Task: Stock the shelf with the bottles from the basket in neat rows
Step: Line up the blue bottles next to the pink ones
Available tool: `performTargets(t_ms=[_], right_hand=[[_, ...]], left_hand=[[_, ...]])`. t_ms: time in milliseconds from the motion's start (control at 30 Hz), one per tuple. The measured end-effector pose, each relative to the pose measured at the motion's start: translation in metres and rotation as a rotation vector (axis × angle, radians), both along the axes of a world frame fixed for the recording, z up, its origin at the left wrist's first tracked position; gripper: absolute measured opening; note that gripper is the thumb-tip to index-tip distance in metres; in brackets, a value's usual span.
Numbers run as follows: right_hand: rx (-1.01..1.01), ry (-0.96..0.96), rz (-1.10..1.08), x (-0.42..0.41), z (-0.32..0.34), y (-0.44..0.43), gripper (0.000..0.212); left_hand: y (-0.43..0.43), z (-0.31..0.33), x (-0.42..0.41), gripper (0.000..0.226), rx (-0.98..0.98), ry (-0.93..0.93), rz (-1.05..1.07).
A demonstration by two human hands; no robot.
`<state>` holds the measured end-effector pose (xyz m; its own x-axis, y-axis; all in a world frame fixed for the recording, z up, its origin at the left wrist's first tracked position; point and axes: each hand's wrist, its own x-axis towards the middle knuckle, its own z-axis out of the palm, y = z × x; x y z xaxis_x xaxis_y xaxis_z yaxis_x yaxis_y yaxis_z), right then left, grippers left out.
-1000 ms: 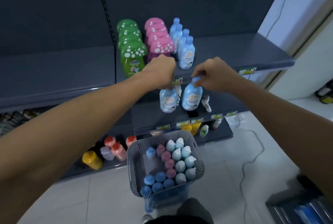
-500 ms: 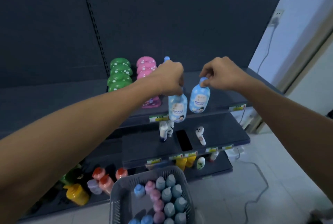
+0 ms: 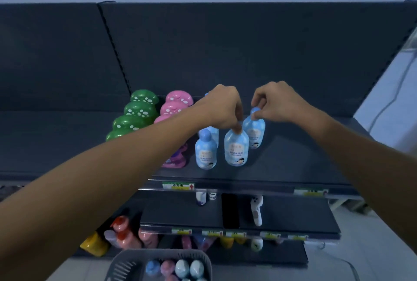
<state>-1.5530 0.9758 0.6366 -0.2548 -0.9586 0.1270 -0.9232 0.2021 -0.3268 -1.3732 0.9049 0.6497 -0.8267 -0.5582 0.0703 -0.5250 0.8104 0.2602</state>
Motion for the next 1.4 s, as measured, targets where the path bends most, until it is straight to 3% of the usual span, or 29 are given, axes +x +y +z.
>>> performTargets(t_ms=[733,1400], right_hand=[[-0.061,-0.108,0.146,-0.074,-0.041,-0.127,0.02],[0.032,-0.12,0.16,-0.064,-0.045,-0.16,0.02]], left_hand=[[-0.088,-0.04,-0.079,0.028,0.112,-0.012,0.29],[-0.099,-0.044,-0.079,0.028,0.228,0.056,0.312]])
